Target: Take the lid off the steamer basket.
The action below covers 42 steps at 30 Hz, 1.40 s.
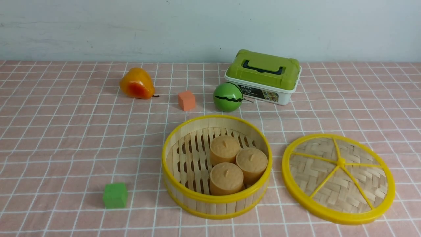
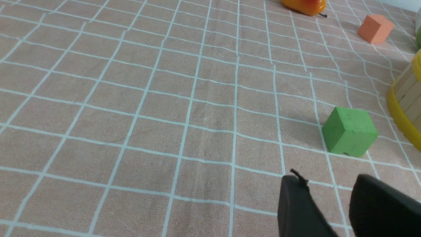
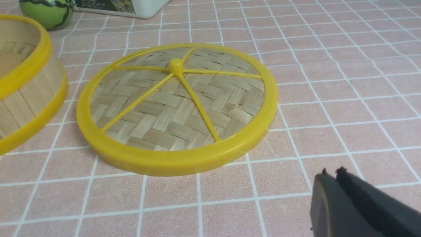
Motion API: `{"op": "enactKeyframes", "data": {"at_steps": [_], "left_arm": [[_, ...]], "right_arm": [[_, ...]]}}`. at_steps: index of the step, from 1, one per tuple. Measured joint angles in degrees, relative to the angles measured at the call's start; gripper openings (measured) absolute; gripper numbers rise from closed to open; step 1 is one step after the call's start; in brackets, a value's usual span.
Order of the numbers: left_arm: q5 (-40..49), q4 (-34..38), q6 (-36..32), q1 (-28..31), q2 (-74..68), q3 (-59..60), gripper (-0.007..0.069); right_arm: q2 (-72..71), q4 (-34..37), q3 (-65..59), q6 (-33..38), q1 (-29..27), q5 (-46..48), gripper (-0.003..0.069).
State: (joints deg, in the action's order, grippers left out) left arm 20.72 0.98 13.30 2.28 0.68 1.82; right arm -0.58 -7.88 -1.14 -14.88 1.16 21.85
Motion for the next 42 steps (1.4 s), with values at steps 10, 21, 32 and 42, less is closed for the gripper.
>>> {"op": "enactKeyframes", "data": {"at_steps": [10, 21, 32, 42], "left_arm": [[0.0, 0.0, 0.0, 0.0, 0.0, 0.0, 0.0239], [0.0, 0.0, 0.0, 0.0, 0.0, 0.0, 0.0239], [0.0, 0.0, 0.0, 0.0, 0.0, 0.0, 0.0239], [0.0, 0.0, 0.0, 0.0, 0.0, 0.0, 0.0239]], "right_arm": [[0.0, 0.0, 0.0, 0.0, 0.0, 0.1, 0.0014], [0.0, 0.0, 0.0, 0.0, 0.0, 0.1, 0.0029], [0.0, 0.0, 0.0, 0.0, 0.0, 0.1, 0.0045], [0.0, 0.1, 0.0, 0.0, 0.0, 0.1, 0.0050]]}}
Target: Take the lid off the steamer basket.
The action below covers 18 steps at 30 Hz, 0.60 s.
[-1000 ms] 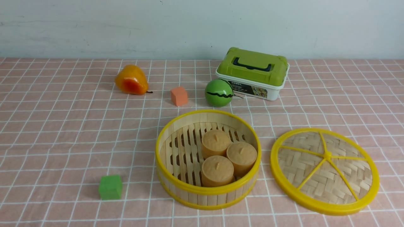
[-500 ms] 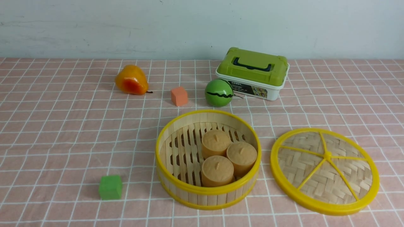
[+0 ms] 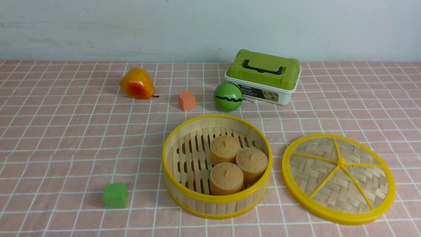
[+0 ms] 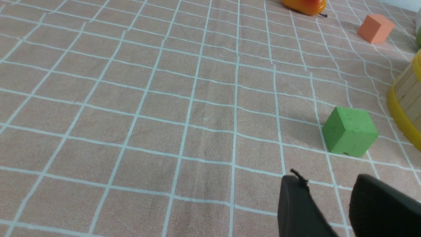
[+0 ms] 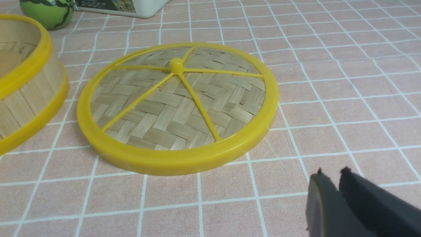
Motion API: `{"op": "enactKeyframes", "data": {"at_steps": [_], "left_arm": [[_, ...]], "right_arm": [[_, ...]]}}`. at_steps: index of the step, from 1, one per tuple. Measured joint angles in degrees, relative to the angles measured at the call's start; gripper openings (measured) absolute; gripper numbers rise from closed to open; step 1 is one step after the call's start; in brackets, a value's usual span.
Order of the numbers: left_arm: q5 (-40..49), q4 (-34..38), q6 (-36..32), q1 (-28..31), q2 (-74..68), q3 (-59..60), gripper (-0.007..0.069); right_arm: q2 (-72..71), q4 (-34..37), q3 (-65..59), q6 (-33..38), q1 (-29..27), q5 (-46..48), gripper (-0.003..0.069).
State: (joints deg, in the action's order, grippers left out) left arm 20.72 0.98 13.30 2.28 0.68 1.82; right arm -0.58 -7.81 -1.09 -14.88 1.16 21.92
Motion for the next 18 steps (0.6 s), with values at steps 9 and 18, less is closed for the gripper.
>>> {"op": "enactKeyframes", "data": {"at_steps": [9, 18], "left_arm": [[0.0, 0.0, 0.0, 0.0, 0.0, 0.0, 0.0239], [0.0, 0.0, 0.0, 0.0, 0.0, 0.0, 0.0239]], "right_arm": [[0.0, 0.1, 0.0, 0.0, 0.0, 0.0, 0.0061], [0.0, 0.1, 0.0, 0.0, 0.0, 0.0, 0.0075]]}}
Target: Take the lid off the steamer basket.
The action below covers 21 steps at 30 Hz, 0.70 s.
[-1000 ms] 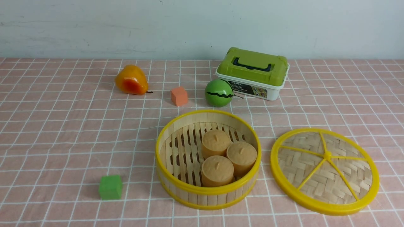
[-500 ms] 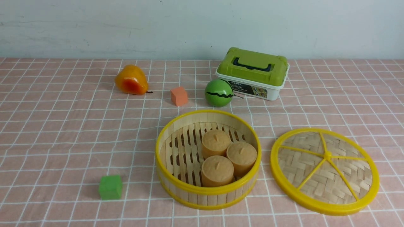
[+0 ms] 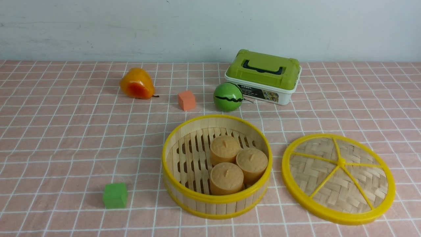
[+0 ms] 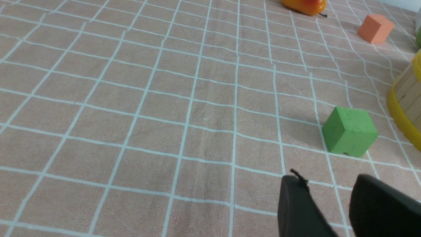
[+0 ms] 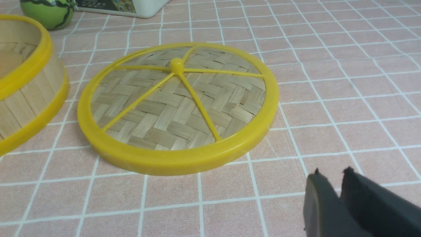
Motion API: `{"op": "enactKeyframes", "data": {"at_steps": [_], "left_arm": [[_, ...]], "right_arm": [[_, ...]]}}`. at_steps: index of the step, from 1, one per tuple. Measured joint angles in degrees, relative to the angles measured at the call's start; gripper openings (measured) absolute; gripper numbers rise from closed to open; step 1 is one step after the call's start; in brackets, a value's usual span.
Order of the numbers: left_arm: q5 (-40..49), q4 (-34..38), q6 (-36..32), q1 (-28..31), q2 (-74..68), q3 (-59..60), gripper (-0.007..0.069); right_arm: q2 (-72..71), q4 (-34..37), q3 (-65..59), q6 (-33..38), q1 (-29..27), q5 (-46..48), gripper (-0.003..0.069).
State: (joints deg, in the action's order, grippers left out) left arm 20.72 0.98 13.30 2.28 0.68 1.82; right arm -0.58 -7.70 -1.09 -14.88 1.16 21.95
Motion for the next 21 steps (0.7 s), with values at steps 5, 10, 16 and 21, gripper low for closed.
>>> {"op": "enactKeyframes", "data": {"at_steps": [5, 10, 16, 21], "left_arm": [[0.0, 0.0, 0.0, 0.0, 0.0, 0.0, 0.0239], [0.0, 0.0, 0.0, 0.0, 0.0, 0.0, 0.0239], [0.0, 0.0, 0.0, 0.0, 0.0, 0.0, 0.0239], [0.0, 0.0, 0.0, 0.0, 0.0, 0.0, 0.0239]], "right_arm": [[0.0, 0.0, 0.0, 0.0, 0.0, 0.0, 0.0082], [0.0, 0.0, 0.0, 0.0, 0.0, 0.0, 0.0088], [0.0, 0.0, 0.0, 0.0, 0.0, 0.0, 0.0090], [0.0, 0.0, 0.0, 0.0, 0.0, 0.0, 0.0091]]}}
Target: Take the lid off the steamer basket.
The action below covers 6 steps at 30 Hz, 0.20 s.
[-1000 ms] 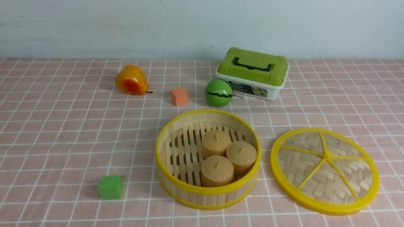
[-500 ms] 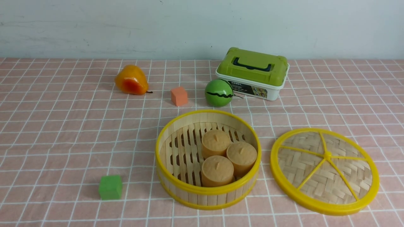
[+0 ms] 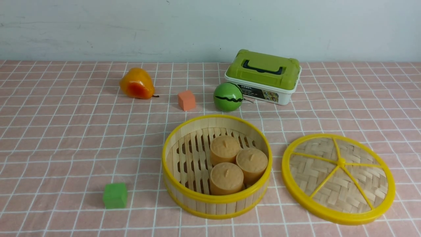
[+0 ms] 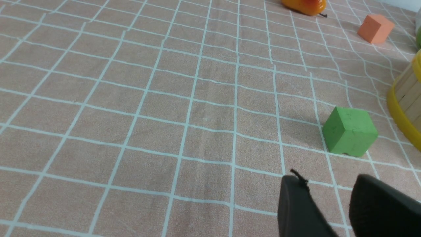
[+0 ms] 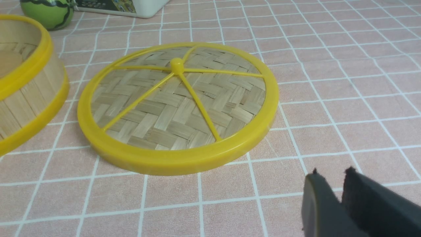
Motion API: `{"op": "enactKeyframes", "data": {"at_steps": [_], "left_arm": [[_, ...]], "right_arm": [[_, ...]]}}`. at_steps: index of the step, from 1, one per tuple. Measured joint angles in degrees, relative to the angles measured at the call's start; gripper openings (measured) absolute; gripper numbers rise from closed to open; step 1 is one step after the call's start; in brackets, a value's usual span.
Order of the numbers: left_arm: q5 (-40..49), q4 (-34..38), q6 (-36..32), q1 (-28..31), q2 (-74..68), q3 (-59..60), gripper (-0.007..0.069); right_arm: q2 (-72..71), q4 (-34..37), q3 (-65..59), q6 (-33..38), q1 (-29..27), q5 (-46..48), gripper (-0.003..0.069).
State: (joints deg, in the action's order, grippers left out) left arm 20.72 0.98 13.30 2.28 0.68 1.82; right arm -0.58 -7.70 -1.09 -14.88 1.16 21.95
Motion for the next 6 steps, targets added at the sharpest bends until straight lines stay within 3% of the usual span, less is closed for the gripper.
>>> {"op": "enactKeyframes", "data": {"at_steps": [6], "left_arm": [[0.0, 0.0, 0.0, 0.0, 0.0, 0.0, 0.0239]], "right_arm": [[0.0, 0.0, 0.0, 0.0, 0.0, 0.0, 0.0098]]}}
